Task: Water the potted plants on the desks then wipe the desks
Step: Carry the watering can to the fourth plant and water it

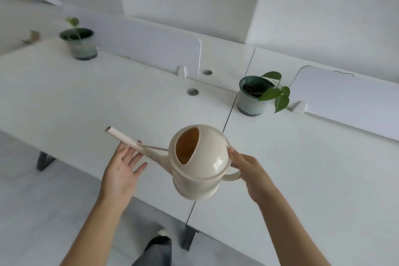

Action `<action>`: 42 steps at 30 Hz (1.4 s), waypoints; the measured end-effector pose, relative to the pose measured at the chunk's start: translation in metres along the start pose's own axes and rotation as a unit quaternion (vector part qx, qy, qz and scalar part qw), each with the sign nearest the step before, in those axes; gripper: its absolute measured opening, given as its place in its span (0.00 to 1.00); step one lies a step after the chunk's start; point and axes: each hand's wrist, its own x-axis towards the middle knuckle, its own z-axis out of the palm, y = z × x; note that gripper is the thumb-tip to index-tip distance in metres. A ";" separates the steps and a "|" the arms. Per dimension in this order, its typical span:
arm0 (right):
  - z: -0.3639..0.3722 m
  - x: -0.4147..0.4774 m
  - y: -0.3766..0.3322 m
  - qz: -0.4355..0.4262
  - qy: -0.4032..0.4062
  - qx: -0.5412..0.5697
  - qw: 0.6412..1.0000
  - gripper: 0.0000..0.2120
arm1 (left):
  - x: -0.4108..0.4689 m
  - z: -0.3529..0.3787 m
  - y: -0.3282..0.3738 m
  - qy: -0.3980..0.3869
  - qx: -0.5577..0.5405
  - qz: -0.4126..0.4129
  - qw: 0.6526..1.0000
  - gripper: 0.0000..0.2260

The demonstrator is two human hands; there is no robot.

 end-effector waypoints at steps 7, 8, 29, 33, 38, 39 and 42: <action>0.050 -0.012 -0.022 0.014 -0.104 -0.066 0.992 0.26 | -0.064 -0.054 0.020 0.073 -0.002 0.083 0.994 0.17; 0.060 -0.014 -0.023 0.018 -0.119 -0.075 0.990 0.27 | -0.070 -0.062 0.022 0.082 0.000 0.087 0.993 0.16; 0.356 -0.034 -0.044 -0.001 -0.267 -0.166 0.949 0.24 | -0.118 -0.300 0.175 0.228 -0.071 0.155 0.959 0.19; 0.402 -0.029 -0.055 -0.004 -0.265 -0.172 0.949 0.24 | -0.106 -0.329 0.197 0.239 -0.102 0.153 0.953 0.19; 0.450 0.001 -0.069 0.002 -0.278 -0.171 0.945 0.25 | -0.069 -0.360 0.218 0.252 -0.111 0.152 0.949 0.19; 0.460 0.012 -0.073 0.003 -0.280 -0.170 0.945 0.25 | -0.059 -0.364 0.224 0.256 -0.103 0.150 0.950 0.20; 0.488 0.055 -0.084 0.007 -0.286 -0.161 0.945 0.25 | -0.023 -0.378 0.243 0.265 -0.069 0.140 0.952 0.20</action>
